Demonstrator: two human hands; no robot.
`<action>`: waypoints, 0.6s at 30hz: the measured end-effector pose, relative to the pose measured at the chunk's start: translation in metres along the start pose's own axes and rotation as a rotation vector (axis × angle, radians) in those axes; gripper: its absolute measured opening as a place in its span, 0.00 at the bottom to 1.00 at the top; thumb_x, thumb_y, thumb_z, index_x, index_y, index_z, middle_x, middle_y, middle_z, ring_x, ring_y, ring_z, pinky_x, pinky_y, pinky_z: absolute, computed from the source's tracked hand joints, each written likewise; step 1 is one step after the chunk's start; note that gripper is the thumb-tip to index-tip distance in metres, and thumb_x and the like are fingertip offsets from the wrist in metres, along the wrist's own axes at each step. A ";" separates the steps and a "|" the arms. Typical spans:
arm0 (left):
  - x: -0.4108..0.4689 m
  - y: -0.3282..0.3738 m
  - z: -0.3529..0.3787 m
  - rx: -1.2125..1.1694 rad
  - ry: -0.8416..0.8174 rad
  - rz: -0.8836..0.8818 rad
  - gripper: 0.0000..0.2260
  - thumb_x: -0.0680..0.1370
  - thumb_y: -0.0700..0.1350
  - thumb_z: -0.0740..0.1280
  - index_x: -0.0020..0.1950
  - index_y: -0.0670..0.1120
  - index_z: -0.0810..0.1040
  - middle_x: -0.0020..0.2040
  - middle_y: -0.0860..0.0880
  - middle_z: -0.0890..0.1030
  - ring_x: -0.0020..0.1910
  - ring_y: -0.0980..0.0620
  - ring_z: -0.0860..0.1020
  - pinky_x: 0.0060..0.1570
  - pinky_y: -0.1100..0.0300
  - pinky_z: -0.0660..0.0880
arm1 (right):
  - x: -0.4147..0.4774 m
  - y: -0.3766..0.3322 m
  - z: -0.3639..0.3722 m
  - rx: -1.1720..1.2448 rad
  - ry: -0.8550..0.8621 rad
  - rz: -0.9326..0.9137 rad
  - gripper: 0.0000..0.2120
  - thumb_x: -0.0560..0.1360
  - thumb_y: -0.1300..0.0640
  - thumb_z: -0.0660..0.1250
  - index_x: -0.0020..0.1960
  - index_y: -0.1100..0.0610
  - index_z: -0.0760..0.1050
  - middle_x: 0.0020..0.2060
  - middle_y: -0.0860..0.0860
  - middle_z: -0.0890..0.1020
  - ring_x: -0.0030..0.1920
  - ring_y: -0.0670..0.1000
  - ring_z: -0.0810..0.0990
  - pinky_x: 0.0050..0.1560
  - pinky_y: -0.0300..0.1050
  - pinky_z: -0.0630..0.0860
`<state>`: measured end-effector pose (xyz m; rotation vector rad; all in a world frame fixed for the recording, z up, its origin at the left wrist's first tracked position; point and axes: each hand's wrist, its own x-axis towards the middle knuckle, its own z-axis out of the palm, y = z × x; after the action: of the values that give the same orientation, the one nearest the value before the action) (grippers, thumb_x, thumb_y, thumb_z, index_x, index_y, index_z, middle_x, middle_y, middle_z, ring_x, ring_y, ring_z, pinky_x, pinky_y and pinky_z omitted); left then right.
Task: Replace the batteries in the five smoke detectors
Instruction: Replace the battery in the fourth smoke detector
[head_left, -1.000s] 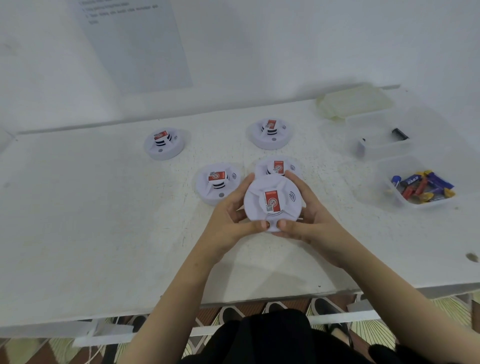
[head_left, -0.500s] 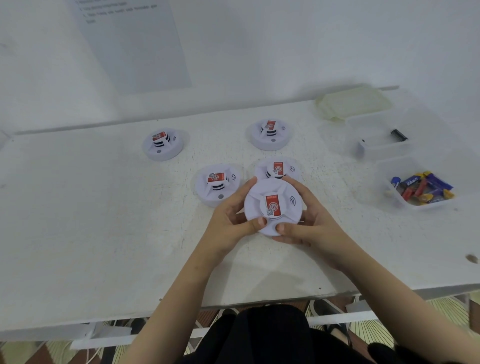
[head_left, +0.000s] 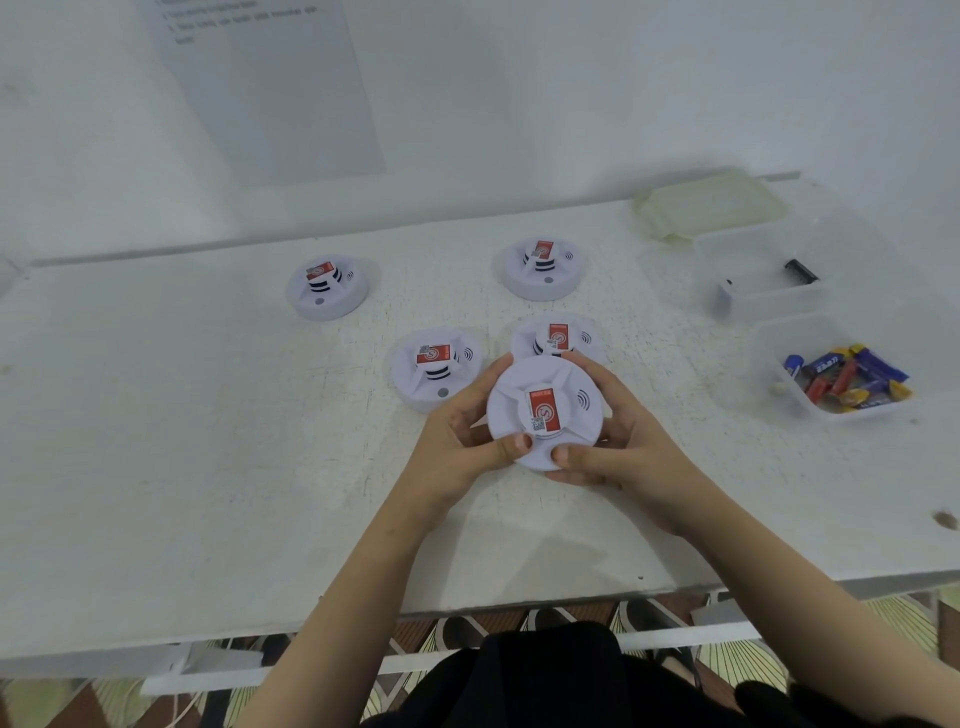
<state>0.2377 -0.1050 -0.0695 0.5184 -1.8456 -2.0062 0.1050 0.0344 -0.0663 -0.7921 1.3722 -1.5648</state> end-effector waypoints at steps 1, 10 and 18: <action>0.000 0.000 0.000 0.001 -0.003 0.004 0.29 0.70 0.37 0.74 0.65 0.57 0.71 0.63 0.55 0.78 0.62 0.55 0.78 0.51 0.62 0.77 | 0.000 0.000 0.000 -0.002 0.001 -0.001 0.37 0.70 0.72 0.69 0.71 0.46 0.63 0.60 0.46 0.79 0.58 0.52 0.80 0.50 0.50 0.80; -0.001 0.000 0.000 0.000 0.002 0.009 0.30 0.65 0.46 0.75 0.66 0.57 0.72 0.64 0.54 0.79 0.63 0.53 0.77 0.52 0.60 0.78 | -0.001 0.000 -0.001 0.026 -0.003 0.002 0.37 0.69 0.72 0.69 0.70 0.45 0.64 0.59 0.48 0.79 0.57 0.53 0.80 0.48 0.50 0.80; -0.003 0.001 -0.001 -0.024 -0.008 -0.009 0.30 0.66 0.45 0.75 0.67 0.56 0.72 0.65 0.51 0.78 0.64 0.51 0.77 0.53 0.58 0.78 | -0.001 0.001 0.001 0.033 -0.007 0.003 0.37 0.69 0.72 0.69 0.71 0.45 0.64 0.60 0.48 0.79 0.58 0.53 0.80 0.49 0.52 0.80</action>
<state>0.2403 -0.1046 -0.0688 0.5133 -1.8247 -2.0367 0.1064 0.0352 -0.0666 -0.7741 1.3387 -1.5770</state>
